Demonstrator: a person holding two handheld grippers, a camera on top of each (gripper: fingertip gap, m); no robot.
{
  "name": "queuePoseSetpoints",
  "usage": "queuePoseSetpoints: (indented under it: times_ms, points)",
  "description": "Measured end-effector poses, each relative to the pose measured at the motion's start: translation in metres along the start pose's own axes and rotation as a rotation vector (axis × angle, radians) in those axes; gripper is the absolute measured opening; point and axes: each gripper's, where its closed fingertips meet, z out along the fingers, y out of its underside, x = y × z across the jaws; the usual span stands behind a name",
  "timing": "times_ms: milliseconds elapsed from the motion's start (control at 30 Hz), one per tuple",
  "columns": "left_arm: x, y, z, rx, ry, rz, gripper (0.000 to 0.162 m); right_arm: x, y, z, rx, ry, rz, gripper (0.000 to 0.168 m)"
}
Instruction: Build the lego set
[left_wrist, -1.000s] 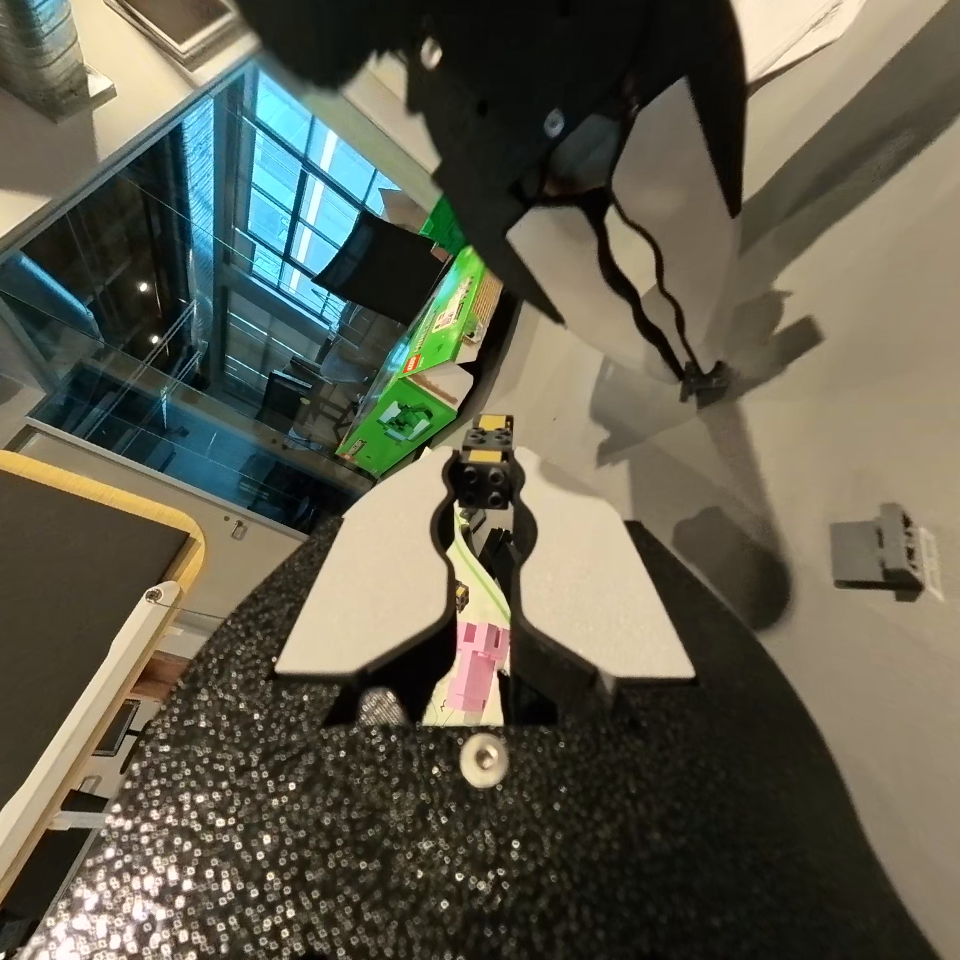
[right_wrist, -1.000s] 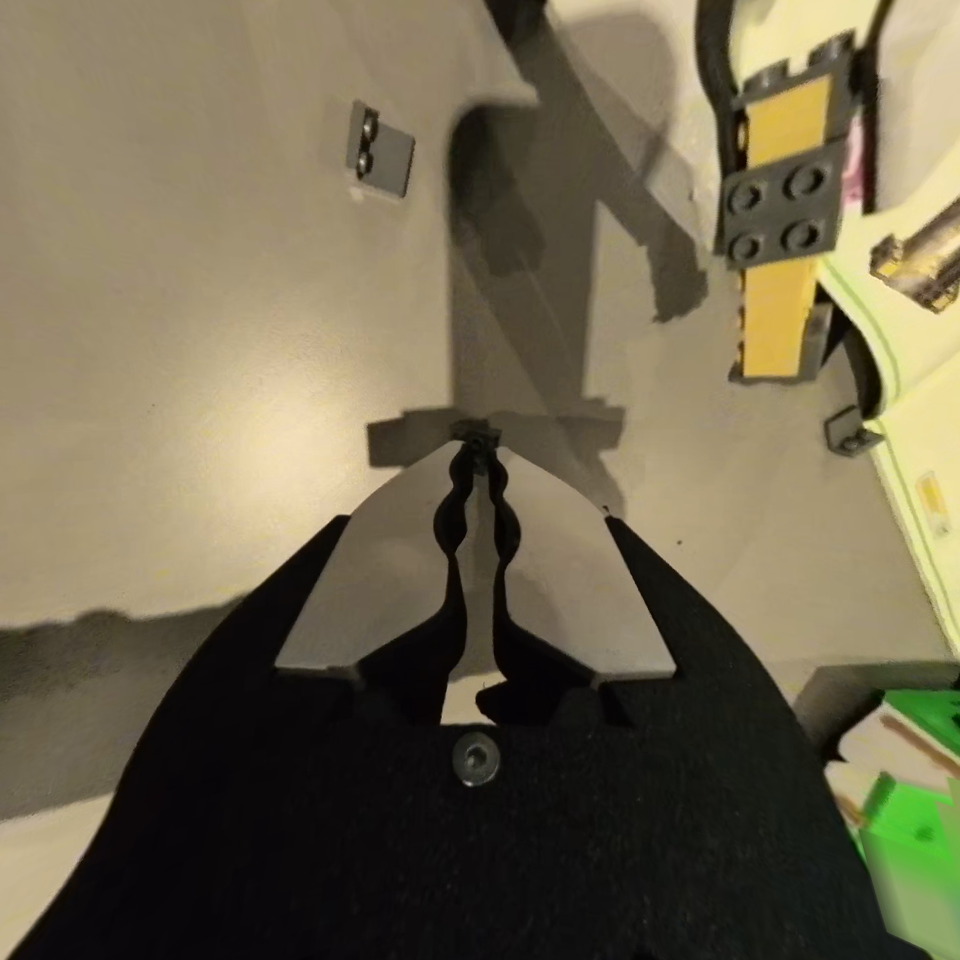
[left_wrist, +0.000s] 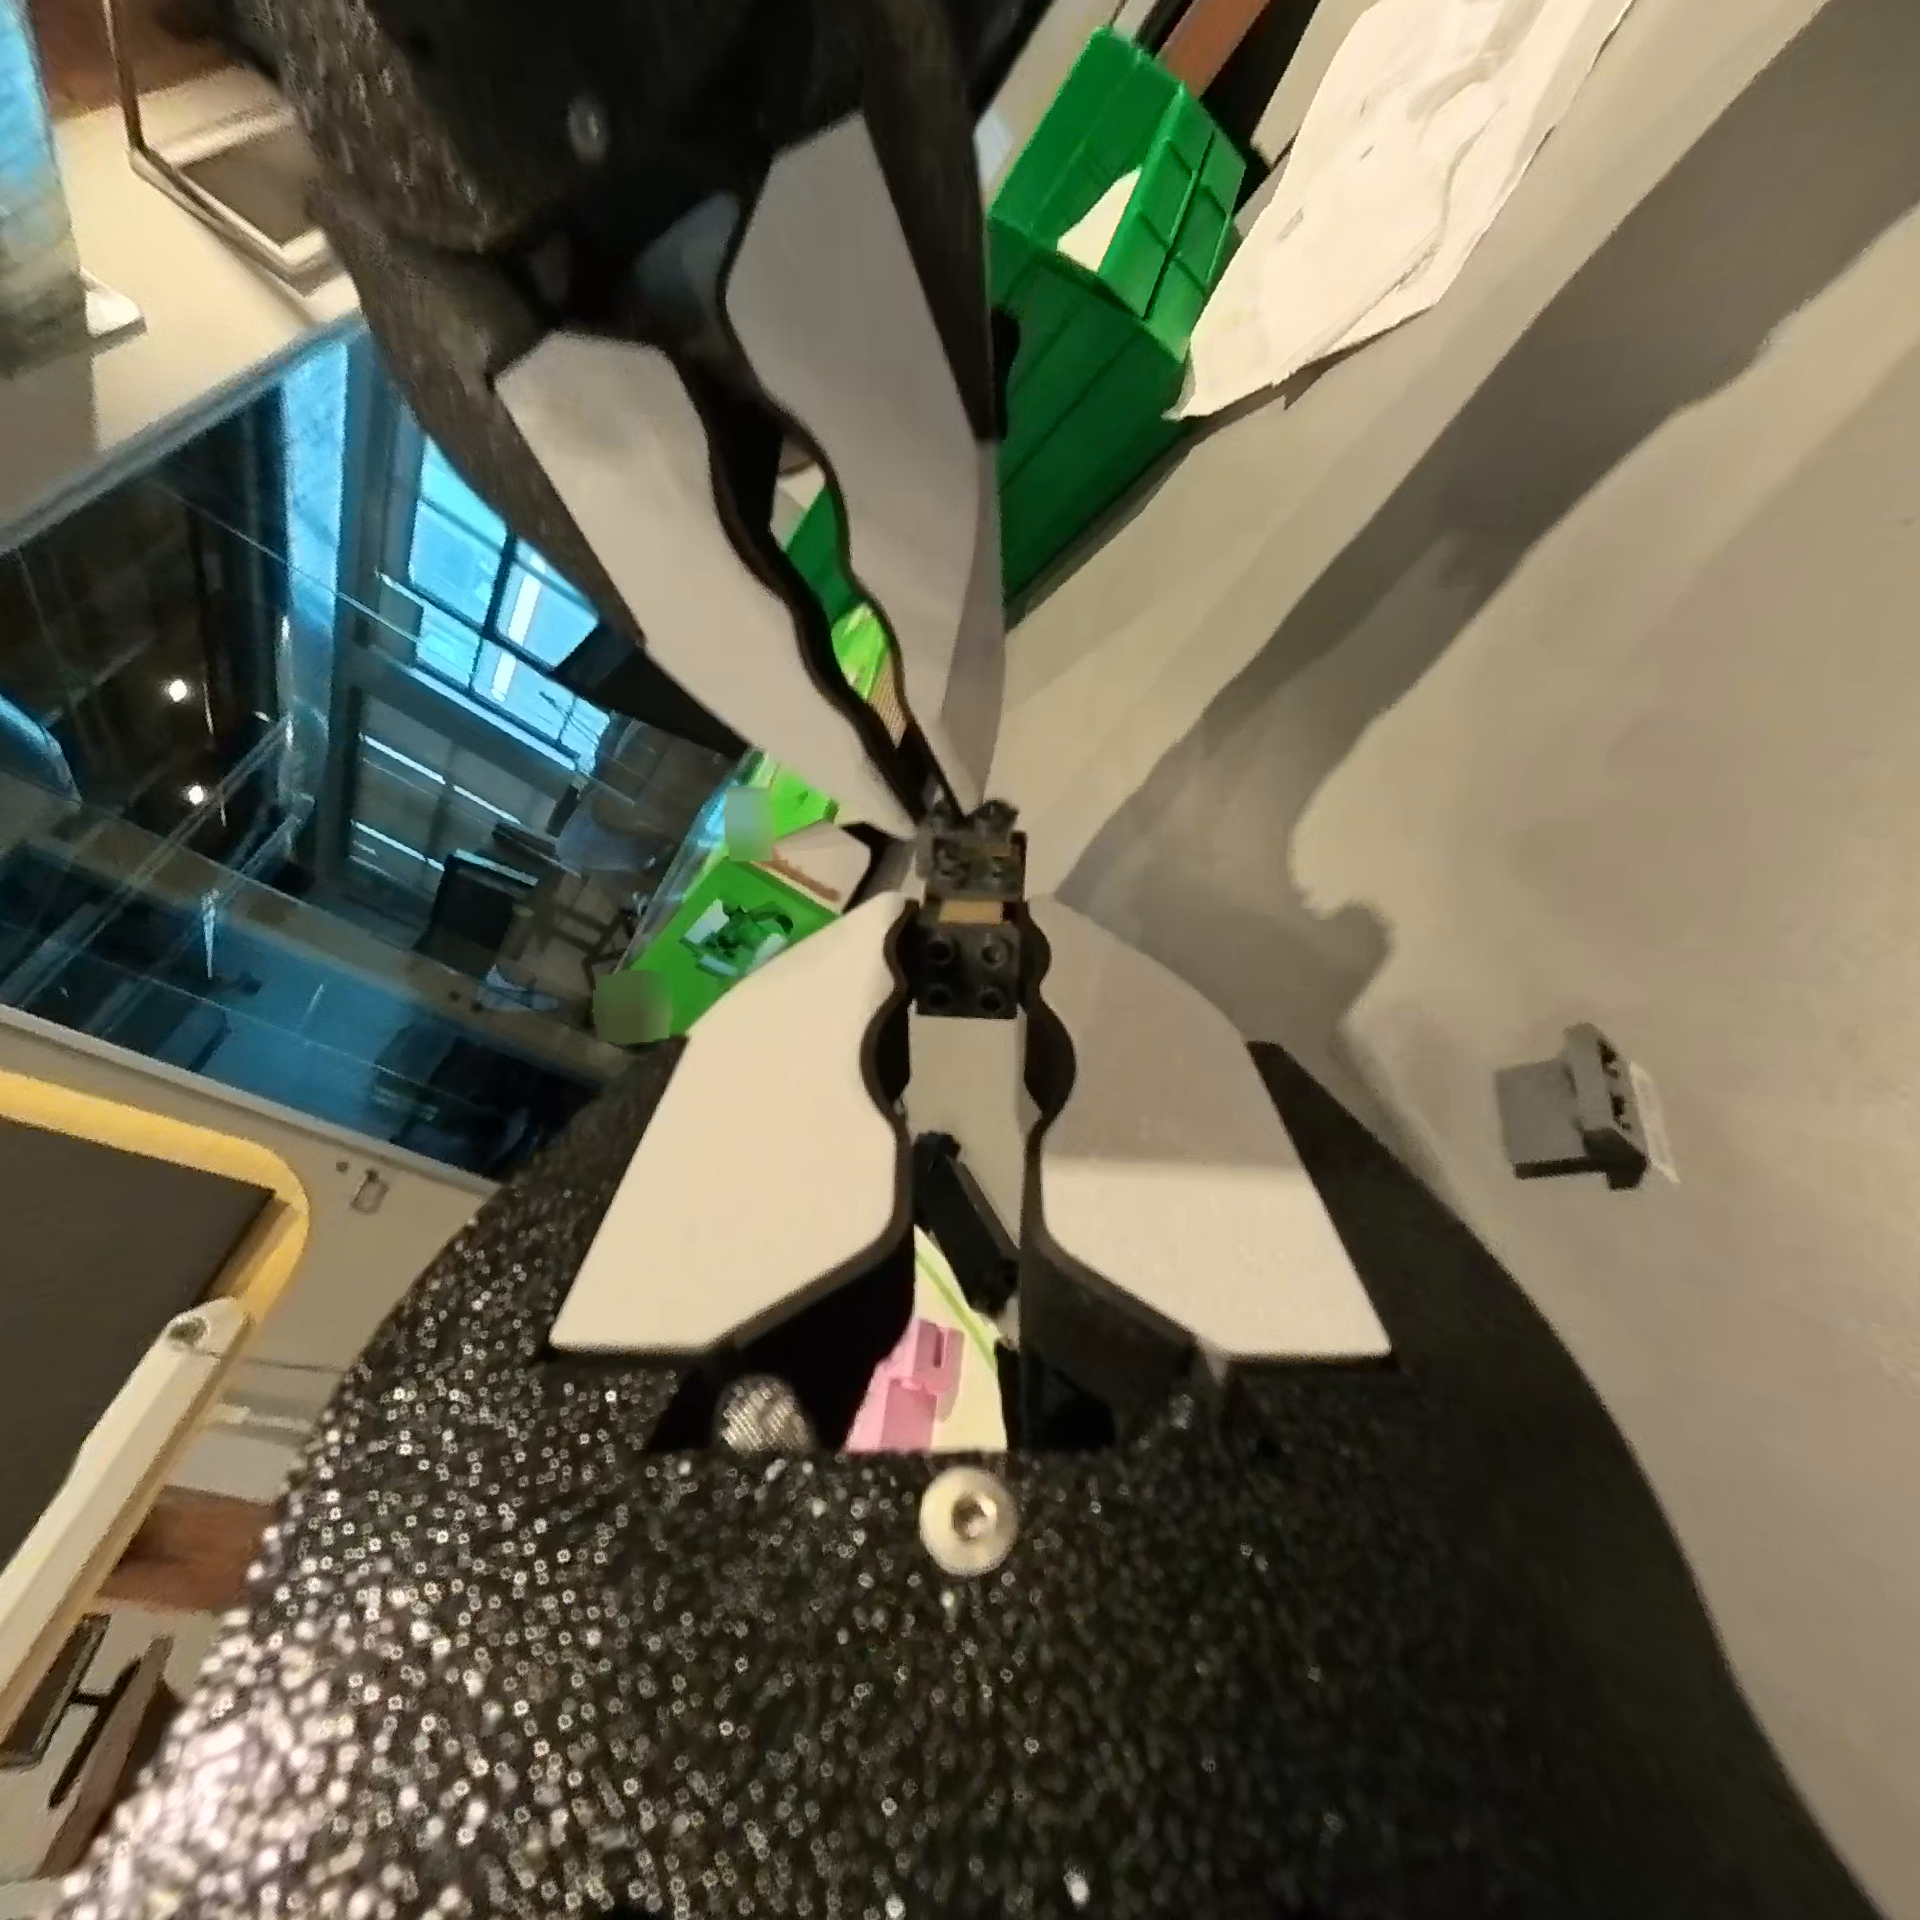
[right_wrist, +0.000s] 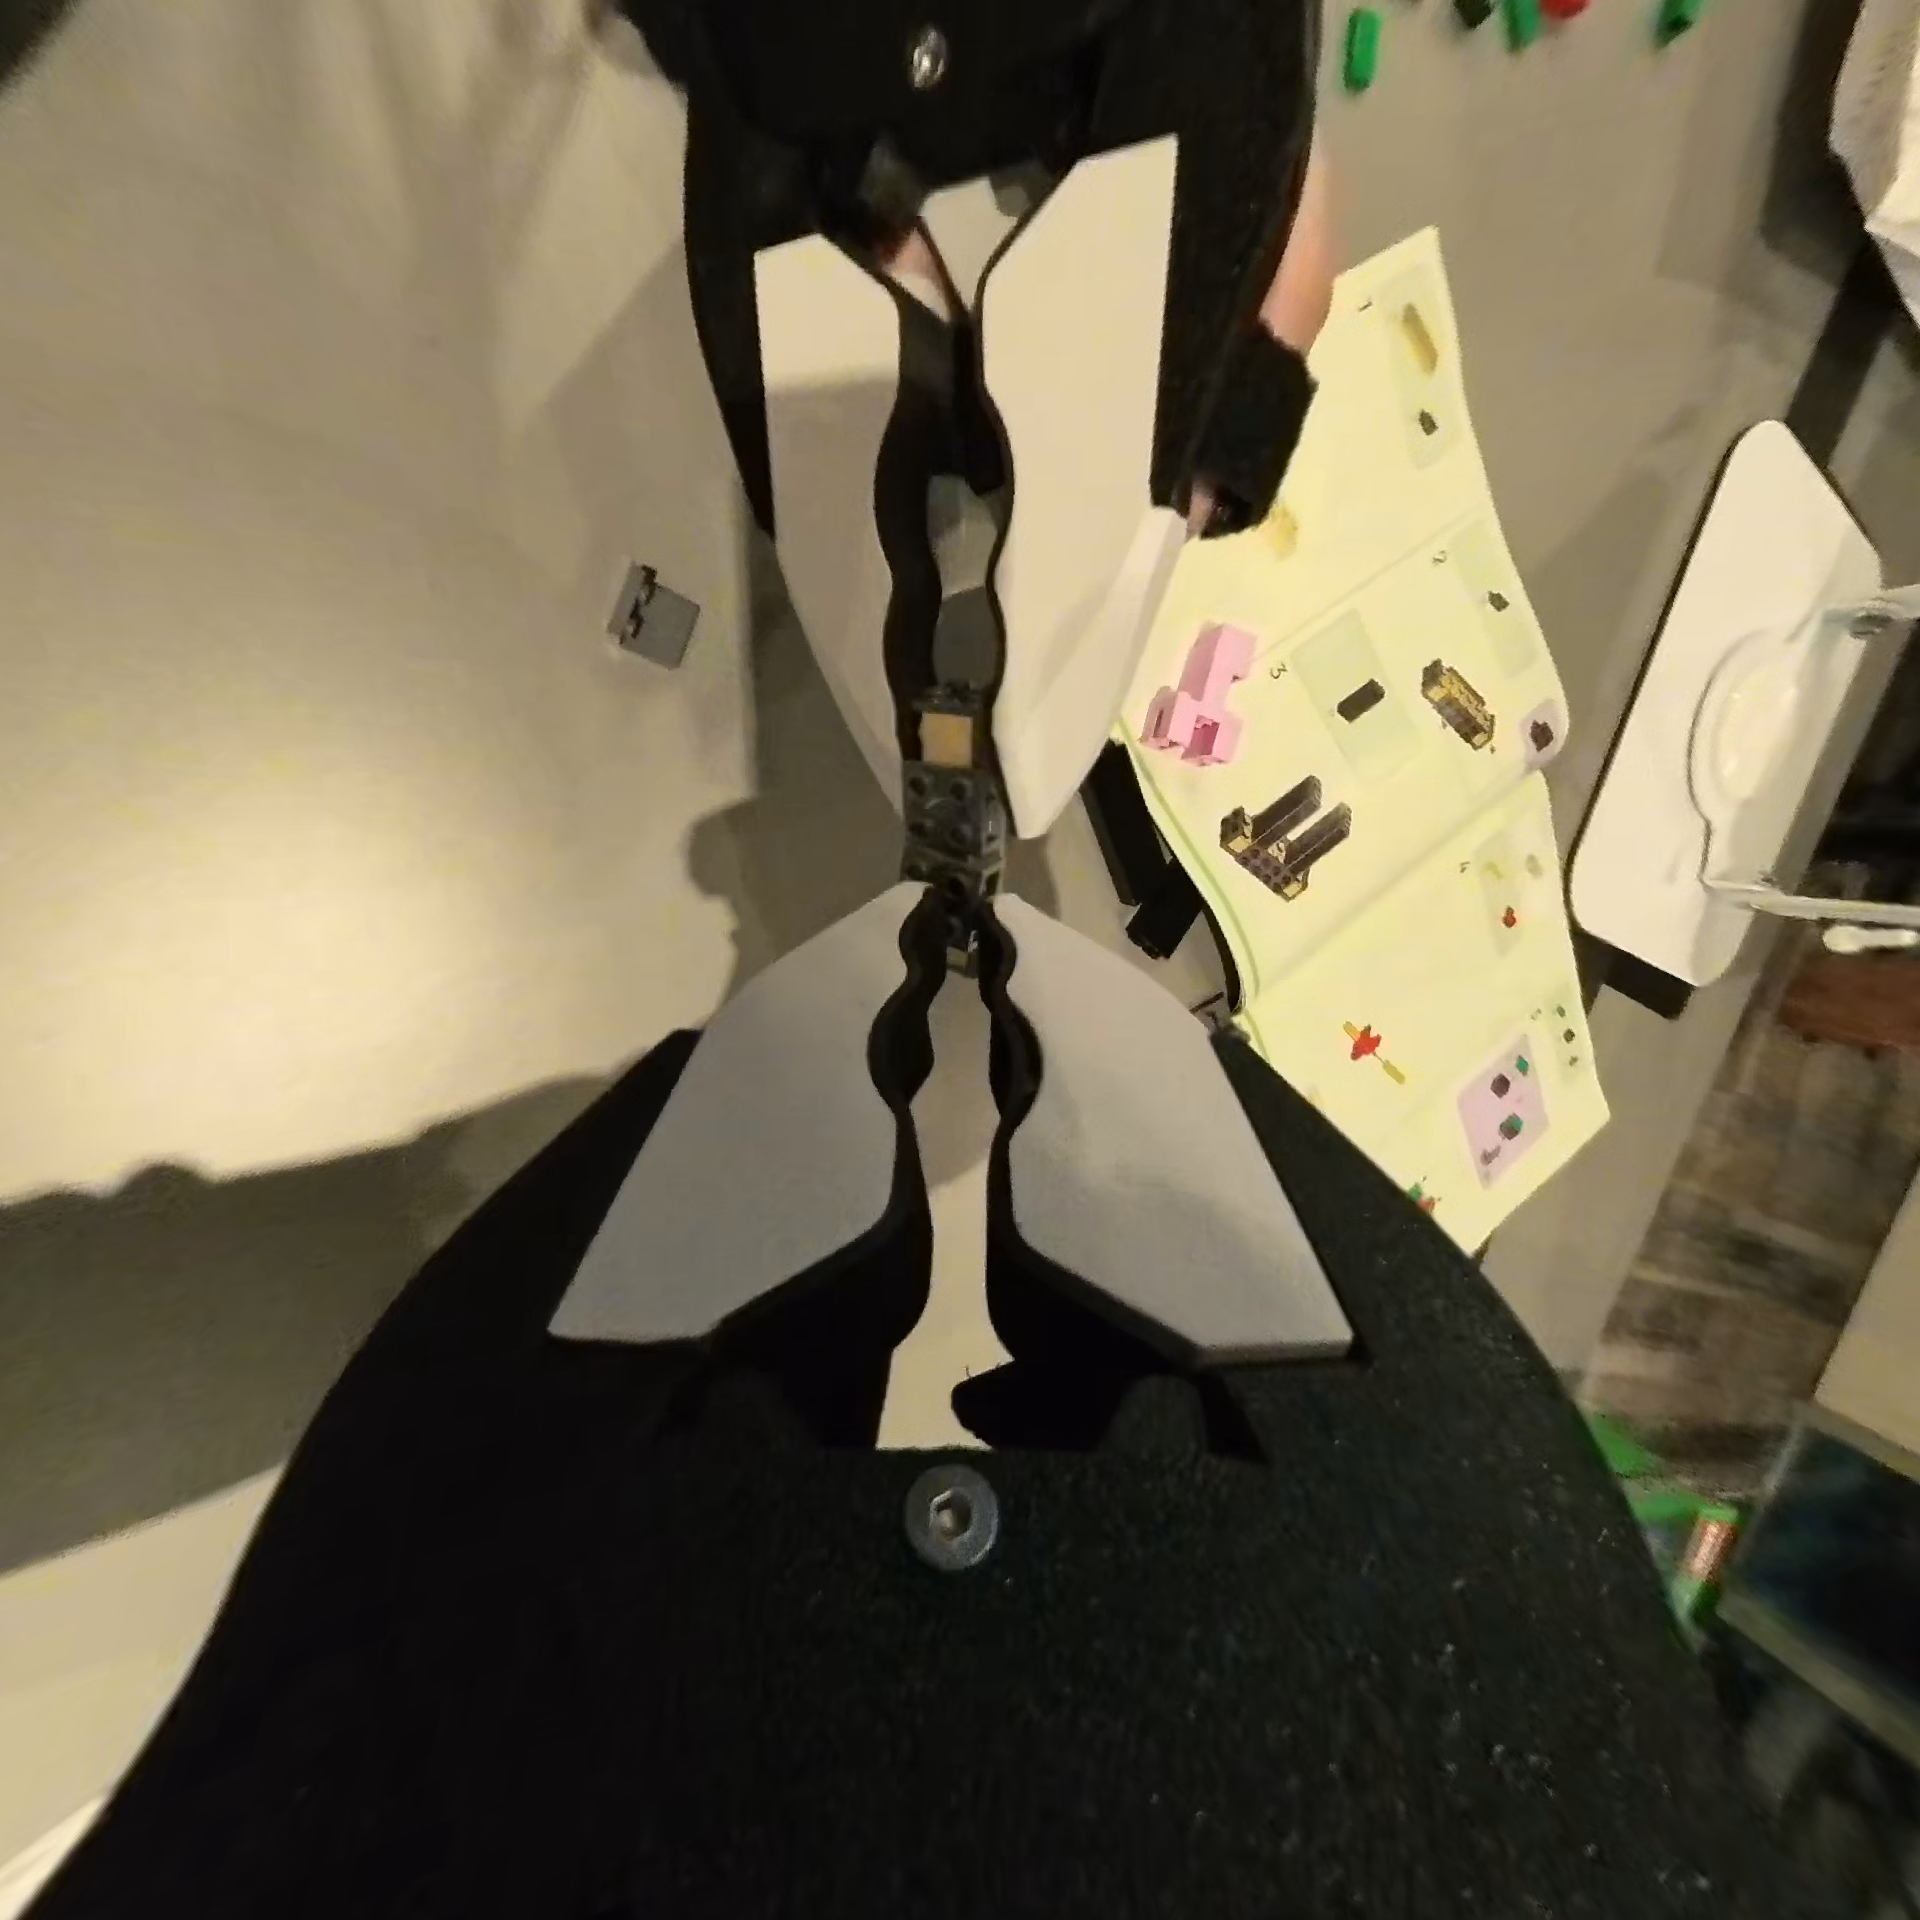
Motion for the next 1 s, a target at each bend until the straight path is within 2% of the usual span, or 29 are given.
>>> queuePoseSetpoints:
  times_ms: [33,600,1000]
  points:
    - [0.0003,-0.0016,-0.0005,0.009,0.0,0.005,0.017,0.0004,-0.0005,0.0002,-0.002,-0.005,-0.01,0.005]
    - [0.0025,-0.0054,-0.0023,0.035,0.014,0.007,0.017,-0.0036,-0.0007,0.0016,-0.056,-0.082,-0.055,0.005]
    - [0.0073,-0.0056,-0.0021,0.029,0.029,0.058,0.017,-0.0081,0.0024,0.0051,-0.17,-0.144,-0.031,0.006]
